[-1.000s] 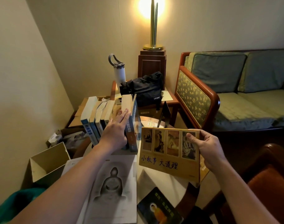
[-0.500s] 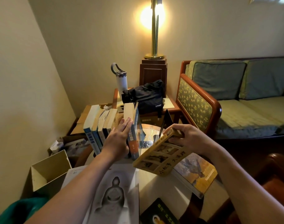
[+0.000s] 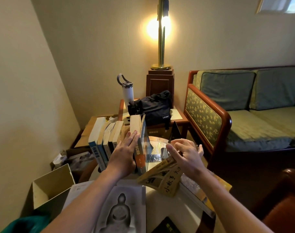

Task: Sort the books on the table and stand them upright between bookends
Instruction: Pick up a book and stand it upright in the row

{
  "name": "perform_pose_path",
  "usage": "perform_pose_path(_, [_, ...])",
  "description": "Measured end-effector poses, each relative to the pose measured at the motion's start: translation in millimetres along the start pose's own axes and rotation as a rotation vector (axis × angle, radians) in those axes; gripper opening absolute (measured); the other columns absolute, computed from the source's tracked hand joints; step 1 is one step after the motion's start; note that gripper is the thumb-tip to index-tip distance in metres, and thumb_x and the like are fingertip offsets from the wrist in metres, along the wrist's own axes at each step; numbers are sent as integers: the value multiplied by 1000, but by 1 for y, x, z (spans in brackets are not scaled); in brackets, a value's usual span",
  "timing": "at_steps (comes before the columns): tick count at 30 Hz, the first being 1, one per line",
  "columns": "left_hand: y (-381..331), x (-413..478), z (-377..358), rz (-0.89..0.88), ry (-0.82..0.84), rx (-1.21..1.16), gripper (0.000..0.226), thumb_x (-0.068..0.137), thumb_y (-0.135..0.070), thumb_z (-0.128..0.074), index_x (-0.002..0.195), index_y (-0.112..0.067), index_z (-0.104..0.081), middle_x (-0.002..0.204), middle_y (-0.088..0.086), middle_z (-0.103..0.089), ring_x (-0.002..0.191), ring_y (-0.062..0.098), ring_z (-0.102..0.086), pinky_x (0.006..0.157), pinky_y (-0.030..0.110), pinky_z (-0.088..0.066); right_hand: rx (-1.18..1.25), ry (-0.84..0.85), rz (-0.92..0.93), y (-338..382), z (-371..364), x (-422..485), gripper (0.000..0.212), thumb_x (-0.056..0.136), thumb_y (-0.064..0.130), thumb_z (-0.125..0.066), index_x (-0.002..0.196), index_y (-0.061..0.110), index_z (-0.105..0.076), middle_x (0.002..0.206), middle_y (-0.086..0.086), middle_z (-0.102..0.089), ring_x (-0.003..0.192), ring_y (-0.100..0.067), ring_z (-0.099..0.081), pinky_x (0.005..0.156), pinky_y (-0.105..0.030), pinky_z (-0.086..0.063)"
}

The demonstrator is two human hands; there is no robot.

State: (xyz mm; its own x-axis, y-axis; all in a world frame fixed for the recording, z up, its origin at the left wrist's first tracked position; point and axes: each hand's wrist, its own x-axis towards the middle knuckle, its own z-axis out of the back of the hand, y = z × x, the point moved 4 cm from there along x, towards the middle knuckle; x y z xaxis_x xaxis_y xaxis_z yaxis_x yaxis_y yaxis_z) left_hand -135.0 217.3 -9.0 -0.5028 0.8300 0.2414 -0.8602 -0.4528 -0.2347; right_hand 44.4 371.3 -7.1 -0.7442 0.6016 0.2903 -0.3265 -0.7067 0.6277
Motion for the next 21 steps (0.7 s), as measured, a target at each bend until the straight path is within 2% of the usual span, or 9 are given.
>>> perform_pose_path(3, [1, 1, -1, -7, -2, 8, 103, 85, -8, -68, 159, -23, 0, 167, -9, 5, 150, 12, 15, 124, 48, -18, 59, -73, -74, -3, -9, -6, 63, 85, 73, -30, 97, 29, -74, 153, 13, -40, 148, -11, -15, 116, -60, 12])
perform_pose_path(5, [1, 0, -2, -9, -5, 0, 102, 85, -6, -67, 160, -23, 0, 167, -9, 5, 149, 11, 16, 124, 48, -18, 118, -91, -130, -4, -13, -10, 38, 82, 57, -43, 94, 35, -71, 164, 12, -14, 151, -9, 4, 115, -59, 14])
perform_pose_path(7, [1, 0, -2, -8, -9, -13, 101, 85, -6, -66, 160, -23, -1, 167, -8, 4, 149, 11, 16, 124, 47, -19, 187, -73, -199, -5, -14, -12, 46, 77, 52, -46, 117, 41, -65, 165, 10, 16, 148, -10, 23, 114, -58, 18])
perform_pose_path(10, [0, 0, -3, -7, -7, -15, 99, 86, -7, -65, 159, -24, 0, 166, -10, 7, 148, 10, 18, 124, 46, -19, 279, -46, -330, -3, -15, -15, 73, 76, 55, -47, 148, 44, -39, 158, 7, 36, 145, -18, 34, 112, -58, 23])
perform_pose_path(12, [0, 0, -4, -6, -4, -27, 98, 87, -8, -64, 159, -24, 1, 166, -10, 8, 148, 10, 17, 124, 45, -19, 317, -46, -400, -3, -17, -15, 77, 82, 54, -51, 153, 43, -26, 157, 6, 40, 146, -27, 32, 115, -63, 14])
perform_pose_path(14, [-1, 0, -4, -7, -1, -32, 97, 88, -9, -63, 159, -23, 1, 166, -9, 7, 151, 13, 13, 124, 44, -18, 422, -42, -462, -4, -20, -17, 72, 94, 38, -58, 155, 42, -20, 158, 2, 37, 149, -38, 21, 118, -65, -14])
perform_pose_path(16, [-1, 0, -3, -15, -2, -26, 96, 88, -9, -62, 159, -23, 1, 166, -9, 7, 148, 11, 15, 124, 44, -18, 556, -59, -492, -3, -21, -19, 74, 98, 16, -57, 157, 39, -20, 160, -6, 32, 150, -42, 7, 108, -55, -43])
perform_pose_path(17, [0, 0, -3, -18, -1, -25, 96, 88, -9, -62, 159, -23, 0, 166, -9, 6, 147, 10, 15, 123, 44, -18, 594, -74, -482, -1, -19, -19, 74, 98, 8, -55, 157, 37, -20, 161, -10, 28, 151, -40, 5, 106, -50, -47])
perform_pose_path(21, [-1, -1, -1, -12, 4, -32, 96, 88, -9, -63, 159, -24, 0, 166, -9, 5, 152, 15, 7, 122, 45, -19, 655, -75, -383, 6, -12, -18, 69, 98, -9, -42, 155, 28, -29, 166, -10, 12, 152, -25, 8, 122, -40, -18])
